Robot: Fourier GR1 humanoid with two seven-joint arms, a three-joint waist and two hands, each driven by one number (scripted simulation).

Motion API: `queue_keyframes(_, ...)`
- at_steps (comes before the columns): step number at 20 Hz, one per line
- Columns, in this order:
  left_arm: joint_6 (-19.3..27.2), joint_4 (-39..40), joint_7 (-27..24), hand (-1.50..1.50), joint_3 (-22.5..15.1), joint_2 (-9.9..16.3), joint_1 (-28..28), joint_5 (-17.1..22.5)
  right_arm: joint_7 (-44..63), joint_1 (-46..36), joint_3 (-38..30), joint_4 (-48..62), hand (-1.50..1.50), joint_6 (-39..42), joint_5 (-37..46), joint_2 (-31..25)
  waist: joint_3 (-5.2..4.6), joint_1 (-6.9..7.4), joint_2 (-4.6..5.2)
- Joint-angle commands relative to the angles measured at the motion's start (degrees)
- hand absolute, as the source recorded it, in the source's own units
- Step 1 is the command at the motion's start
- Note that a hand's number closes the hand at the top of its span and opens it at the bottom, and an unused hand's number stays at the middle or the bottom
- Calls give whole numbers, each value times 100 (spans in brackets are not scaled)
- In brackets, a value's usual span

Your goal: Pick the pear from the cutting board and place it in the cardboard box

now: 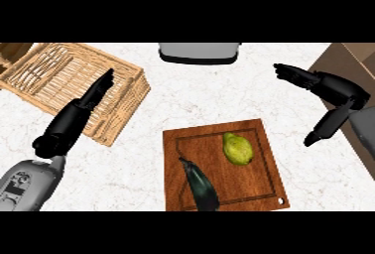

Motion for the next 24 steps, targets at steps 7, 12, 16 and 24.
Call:
queue_keyframes(7, -5, 128, -111, 0, 114, -153, 141, -211, -91, -904, 802, -146, -150, 900, 765, 14, -8, -176, -69)
queue_keyframes(12, -102, -136, -202, 0, 318, -33, 538, -214, 201, -802, 918, -367, -150, 1168, 753, -21, -9, -203, -85)
queue_keyframes(16, -78, -187, 105, 0, 306, -256, 294, -295, 414, -801, 1019, -383, -150, 1079, 865, 264, -8, -224, -76)
queue_keyframes(24, -439, 196, -126, 0, 645, -441, 302, -483, 821, -670, 751, -504, -150, 662, 1435, 691, -9, -242, -76)
